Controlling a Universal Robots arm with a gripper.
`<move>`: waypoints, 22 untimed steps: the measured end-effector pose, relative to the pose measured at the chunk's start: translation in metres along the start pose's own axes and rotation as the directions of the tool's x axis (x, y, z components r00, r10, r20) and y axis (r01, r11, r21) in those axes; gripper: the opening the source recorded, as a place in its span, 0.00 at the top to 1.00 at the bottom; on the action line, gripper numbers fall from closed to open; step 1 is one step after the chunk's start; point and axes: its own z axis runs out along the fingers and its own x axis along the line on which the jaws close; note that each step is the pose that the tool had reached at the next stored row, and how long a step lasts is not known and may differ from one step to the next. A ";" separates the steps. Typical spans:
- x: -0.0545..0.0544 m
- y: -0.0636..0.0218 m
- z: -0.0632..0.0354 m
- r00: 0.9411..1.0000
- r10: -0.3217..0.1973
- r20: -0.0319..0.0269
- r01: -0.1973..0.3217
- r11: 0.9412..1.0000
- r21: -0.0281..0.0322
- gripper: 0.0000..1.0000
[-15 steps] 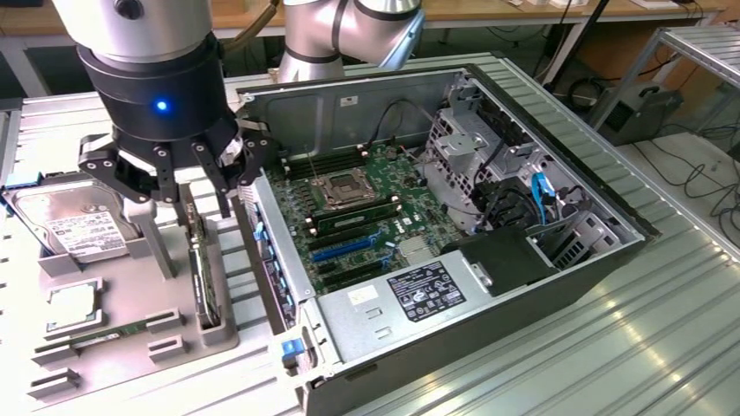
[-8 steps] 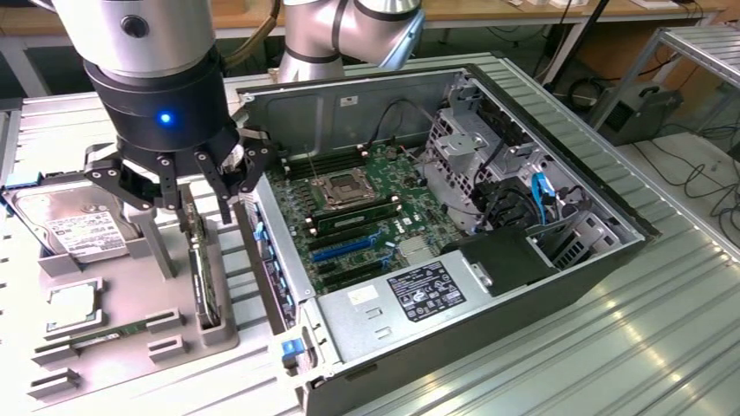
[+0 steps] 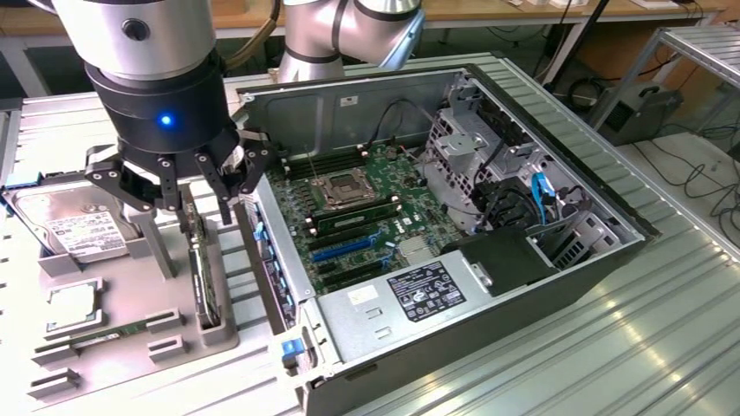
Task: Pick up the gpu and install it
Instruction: 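Pick up the gpu and move the gpu toward the slot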
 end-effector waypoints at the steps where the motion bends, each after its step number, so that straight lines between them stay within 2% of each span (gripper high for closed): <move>1: 0.000 0.0000 0.0002 1.000 0.000 0.000 0.000 1.000 0.000 0.58; 22: 0.000 -0.0002 0.0044 1.000 0.000 0.000 0.000 1.000 0.000 0.58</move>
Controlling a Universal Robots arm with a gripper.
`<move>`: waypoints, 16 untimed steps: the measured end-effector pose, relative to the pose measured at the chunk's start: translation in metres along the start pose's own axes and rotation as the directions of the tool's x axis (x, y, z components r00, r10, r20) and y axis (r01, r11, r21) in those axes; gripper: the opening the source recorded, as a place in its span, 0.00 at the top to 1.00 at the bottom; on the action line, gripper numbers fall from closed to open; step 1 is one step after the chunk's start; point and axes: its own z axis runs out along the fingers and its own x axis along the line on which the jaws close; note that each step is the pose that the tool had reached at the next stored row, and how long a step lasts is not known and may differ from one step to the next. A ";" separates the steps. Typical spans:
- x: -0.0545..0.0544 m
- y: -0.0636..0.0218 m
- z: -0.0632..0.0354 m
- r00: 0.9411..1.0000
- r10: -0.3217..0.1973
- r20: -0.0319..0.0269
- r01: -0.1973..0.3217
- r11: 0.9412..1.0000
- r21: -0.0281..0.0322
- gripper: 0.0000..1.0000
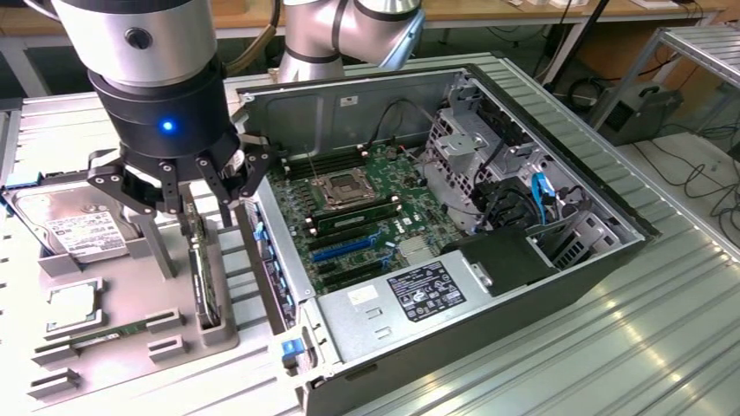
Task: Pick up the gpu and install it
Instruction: 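Pick up the gpu and move the gpu toward the slot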
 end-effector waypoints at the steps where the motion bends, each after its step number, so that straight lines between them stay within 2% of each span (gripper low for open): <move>1: 0.000 0.0000 0.0002 1.000 0.000 0.000 0.000 1.000 0.000 0.58; 16: 0.003 -0.0003 0.0029 1.000 0.000 0.000 0.000 1.000 0.000 0.58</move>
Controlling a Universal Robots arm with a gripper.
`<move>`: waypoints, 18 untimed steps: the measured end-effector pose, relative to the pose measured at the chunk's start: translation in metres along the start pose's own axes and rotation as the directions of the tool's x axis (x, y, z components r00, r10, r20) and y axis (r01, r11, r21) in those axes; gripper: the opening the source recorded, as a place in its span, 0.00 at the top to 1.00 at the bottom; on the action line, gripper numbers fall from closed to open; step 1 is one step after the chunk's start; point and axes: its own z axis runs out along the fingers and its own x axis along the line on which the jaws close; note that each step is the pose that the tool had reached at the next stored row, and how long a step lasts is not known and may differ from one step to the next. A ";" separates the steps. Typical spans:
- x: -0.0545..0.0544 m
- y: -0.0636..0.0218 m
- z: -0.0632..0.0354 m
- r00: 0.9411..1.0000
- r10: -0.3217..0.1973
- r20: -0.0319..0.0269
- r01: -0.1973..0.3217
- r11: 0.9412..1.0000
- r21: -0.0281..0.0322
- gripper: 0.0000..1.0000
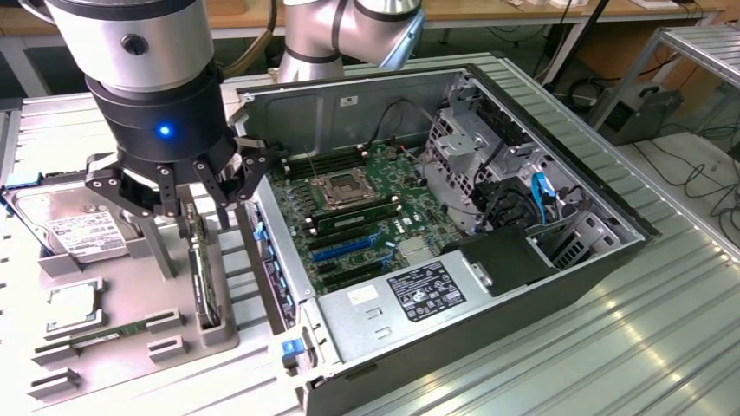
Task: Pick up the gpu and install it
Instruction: 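Pick up the gpu and move the gpu toward the slot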
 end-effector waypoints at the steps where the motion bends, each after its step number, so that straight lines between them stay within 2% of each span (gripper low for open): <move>1: 0.001 -0.0001 0.0002 1.000 0.000 0.000 0.000 1.000 0.000 0.58; 18: 0.006 0.0001 0.0063 1.000 0.000 0.000 0.000 1.000 0.001 0.58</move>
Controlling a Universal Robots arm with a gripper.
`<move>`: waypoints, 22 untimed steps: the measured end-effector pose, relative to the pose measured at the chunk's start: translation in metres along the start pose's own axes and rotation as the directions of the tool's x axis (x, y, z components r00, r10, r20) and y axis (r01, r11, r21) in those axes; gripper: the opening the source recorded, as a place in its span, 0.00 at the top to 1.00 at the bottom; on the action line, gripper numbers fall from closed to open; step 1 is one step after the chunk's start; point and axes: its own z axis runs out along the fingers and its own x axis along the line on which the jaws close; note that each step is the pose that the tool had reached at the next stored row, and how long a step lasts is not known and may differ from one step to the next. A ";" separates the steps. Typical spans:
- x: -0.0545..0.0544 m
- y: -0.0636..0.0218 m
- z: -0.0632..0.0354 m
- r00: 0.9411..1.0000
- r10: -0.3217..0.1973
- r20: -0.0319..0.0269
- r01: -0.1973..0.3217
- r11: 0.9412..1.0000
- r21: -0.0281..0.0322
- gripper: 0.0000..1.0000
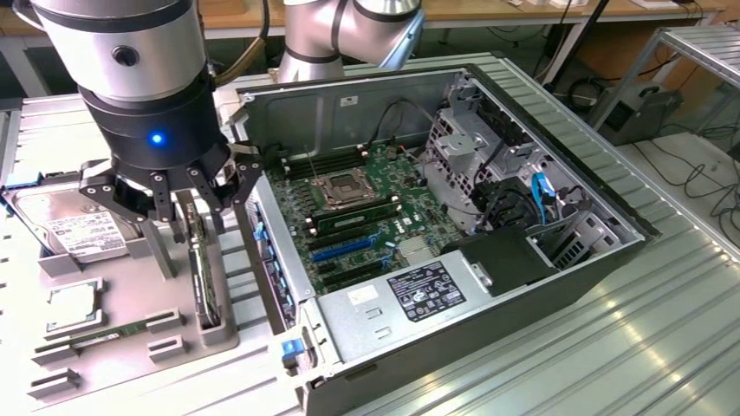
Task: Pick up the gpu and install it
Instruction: 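Pick up the gpu and move the gpu toward the slot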
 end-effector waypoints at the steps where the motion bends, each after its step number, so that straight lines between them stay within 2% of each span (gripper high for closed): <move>1: 0.000 0.0000 0.0004 1.000 0.000 0.000 0.000 1.000 0.000 0.58; 22: 0.000 -0.0003 0.0084 1.000 0.000 0.000 0.000 1.000 0.003 0.58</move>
